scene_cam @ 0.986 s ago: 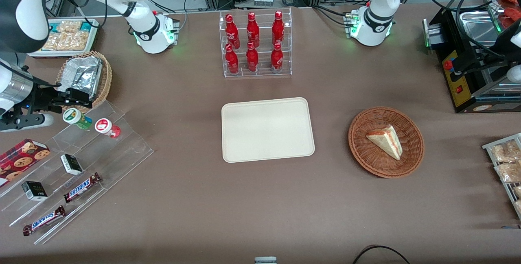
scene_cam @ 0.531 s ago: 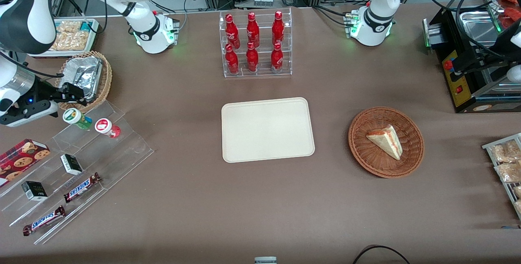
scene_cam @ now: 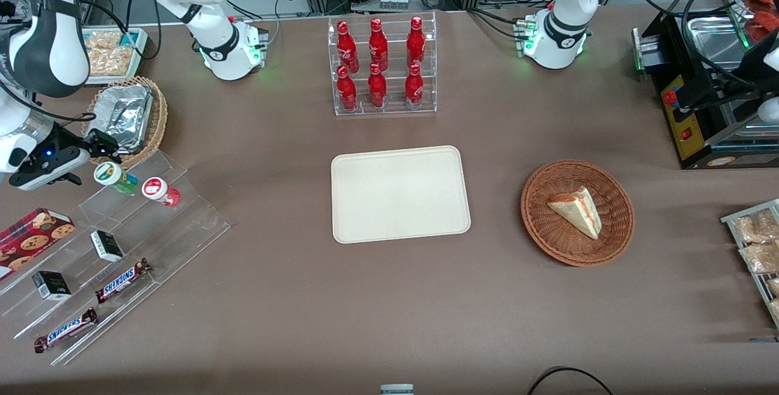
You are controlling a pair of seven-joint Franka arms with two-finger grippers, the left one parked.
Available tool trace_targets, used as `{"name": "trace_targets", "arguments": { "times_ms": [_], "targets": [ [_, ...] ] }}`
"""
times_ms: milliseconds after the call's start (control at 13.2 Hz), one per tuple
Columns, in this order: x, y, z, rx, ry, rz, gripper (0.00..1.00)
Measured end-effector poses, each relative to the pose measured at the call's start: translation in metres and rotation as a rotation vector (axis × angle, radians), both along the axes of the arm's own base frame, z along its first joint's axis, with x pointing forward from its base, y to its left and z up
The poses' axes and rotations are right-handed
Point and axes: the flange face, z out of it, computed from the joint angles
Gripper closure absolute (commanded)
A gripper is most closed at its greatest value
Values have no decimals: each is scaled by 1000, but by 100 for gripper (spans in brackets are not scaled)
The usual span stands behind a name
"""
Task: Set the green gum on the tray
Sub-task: 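Lower the right gripper around the green gum bottle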
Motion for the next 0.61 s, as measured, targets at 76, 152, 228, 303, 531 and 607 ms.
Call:
{"name": "trace_targets", "arguments": {
  "times_ms": [76,152,228,303,531,607],
  "targets": [
    [-4,-5,-7,-1,-4,5,0],
    [-7,-11,-13,-1,-6,2,1],
    [-10,-15,-17,0,-6,-1,1],
    [-12,-17,-19,0,-4,-3,1],
    [-16,-16,-28,5,9,-3,1],
    [-17,-15,-32,4,7,-4,1]
  ]
}}
